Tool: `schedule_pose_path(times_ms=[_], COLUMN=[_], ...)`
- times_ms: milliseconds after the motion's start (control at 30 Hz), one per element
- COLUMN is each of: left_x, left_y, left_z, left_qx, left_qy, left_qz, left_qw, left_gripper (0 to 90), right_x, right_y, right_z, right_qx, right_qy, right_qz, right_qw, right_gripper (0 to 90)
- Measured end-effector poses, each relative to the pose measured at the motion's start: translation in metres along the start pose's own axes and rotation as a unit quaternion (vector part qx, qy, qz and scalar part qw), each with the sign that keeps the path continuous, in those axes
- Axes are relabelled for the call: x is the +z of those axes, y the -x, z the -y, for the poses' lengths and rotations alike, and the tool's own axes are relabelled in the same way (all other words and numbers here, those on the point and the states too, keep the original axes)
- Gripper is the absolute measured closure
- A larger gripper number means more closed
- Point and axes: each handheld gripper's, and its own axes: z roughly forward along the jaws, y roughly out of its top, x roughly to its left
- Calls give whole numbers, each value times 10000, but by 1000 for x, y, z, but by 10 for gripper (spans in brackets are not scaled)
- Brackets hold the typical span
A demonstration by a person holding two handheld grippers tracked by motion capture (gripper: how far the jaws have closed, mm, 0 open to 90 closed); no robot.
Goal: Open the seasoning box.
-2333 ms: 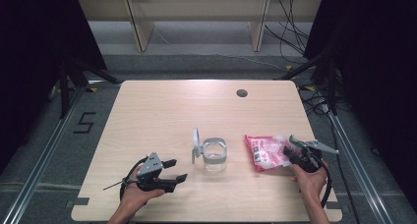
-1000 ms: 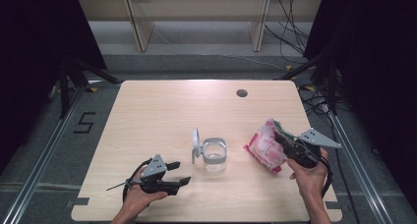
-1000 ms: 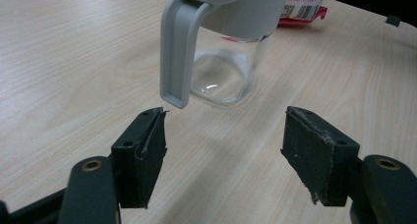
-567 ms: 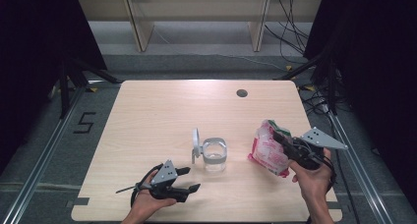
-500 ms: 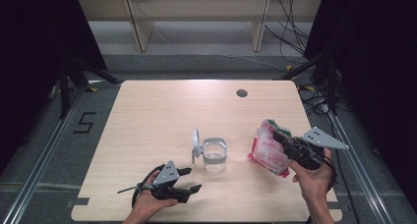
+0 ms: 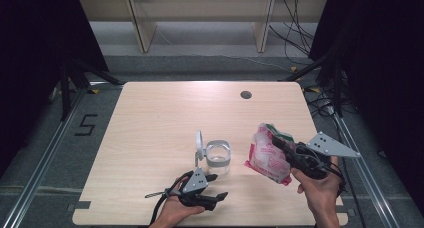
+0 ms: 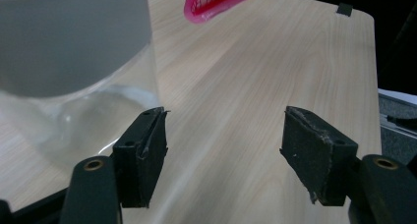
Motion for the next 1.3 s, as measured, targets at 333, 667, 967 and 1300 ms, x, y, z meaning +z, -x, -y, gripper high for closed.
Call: schedule_pose_path(times_ms=[333, 667, 967, 1300], left_x=[19, 30, 36, 38], left_y=[8, 11, 15, 16], left_z=[-7, -9, -13, -15], left_qx=[136, 175, 516, 812], left_qy=[71, 113, 232, 328], left_qz=[-166, -318, -486, -644], left_qw=[9997, 9993, 9972, 9941], left_gripper=[326, 332, 394, 695], right_x=[1, 4, 7, 16], right_y=[-19, -33, -42, -44], right_z=[-6, -4, -3, -4], right_qx=[-114, -260, -238, -235], right_qy=[57, -2, -71, -132], right_qz=[-400, -610, -848, -904], right_qw=[9991, 9978, 9961, 9955], right_gripper=[900, 900, 900, 900])
